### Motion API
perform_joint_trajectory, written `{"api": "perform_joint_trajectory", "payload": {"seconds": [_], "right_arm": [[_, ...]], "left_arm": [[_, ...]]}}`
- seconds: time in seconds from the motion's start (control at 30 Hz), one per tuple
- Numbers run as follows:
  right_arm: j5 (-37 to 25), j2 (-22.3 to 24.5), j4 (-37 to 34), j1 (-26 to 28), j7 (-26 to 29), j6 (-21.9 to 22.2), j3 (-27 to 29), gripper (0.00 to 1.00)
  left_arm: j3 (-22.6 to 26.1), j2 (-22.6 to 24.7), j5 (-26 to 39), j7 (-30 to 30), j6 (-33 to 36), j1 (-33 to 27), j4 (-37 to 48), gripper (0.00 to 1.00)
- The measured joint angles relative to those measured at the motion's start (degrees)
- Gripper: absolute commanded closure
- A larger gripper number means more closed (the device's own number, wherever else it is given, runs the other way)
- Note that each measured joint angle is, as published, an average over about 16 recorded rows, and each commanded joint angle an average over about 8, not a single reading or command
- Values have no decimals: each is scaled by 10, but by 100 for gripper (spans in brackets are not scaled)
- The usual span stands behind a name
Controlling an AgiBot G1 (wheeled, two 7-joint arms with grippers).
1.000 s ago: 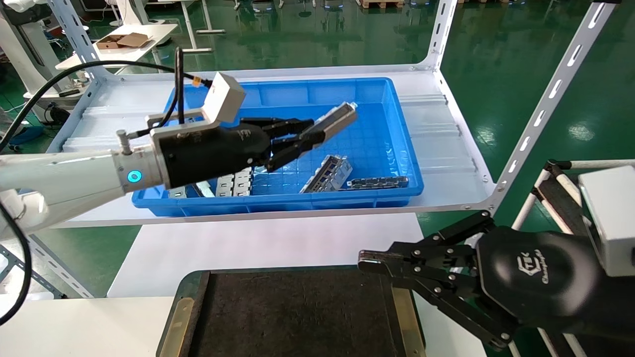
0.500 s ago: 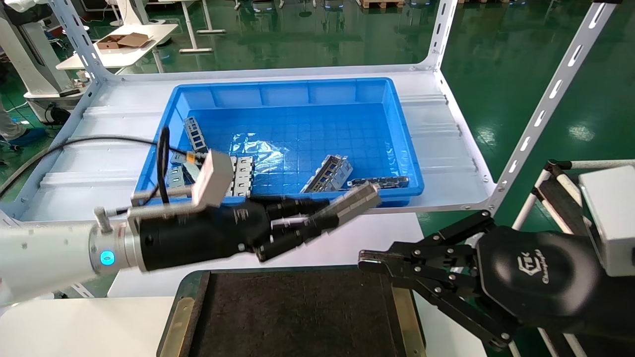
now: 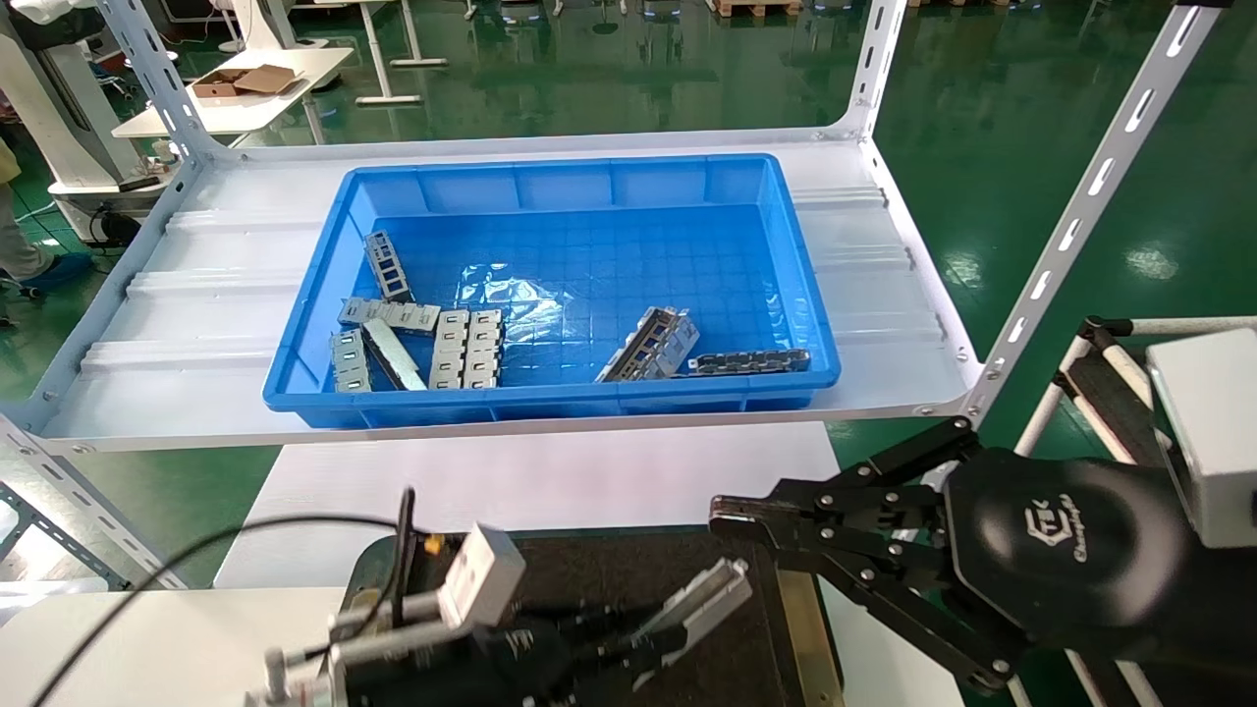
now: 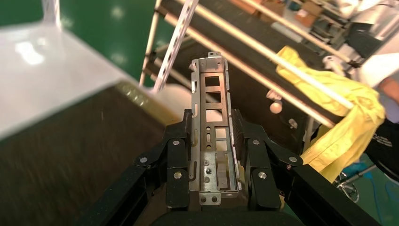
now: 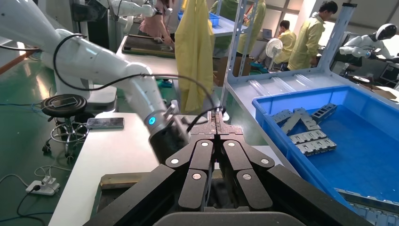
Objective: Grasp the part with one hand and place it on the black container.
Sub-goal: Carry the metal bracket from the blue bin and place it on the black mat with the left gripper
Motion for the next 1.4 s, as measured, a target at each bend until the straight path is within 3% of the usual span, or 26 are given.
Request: {"api": "perform_joint_trajectory", "payload": {"seconds": [0.3, 0.7, 1.07, 1.4], "right_arm": [[0, 0, 0, 0, 0, 0, 0, 100], [0, 0, 0, 0, 0, 0, 0, 100], [0, 0, 0, 0, 0, 0, -1, 100], [1, 0, 0, 0, 0, 0, -1, 98]], "left_arm": [[43, 36, 48, -78, -174, 70, -18, 100], [83, 140, 75, -143, -353, 80, 65, 100], [88, 225, 73, -160, -444, 65, 144, 100], [84, 262, 75, -161, -484, 62, 187, 100]]}}
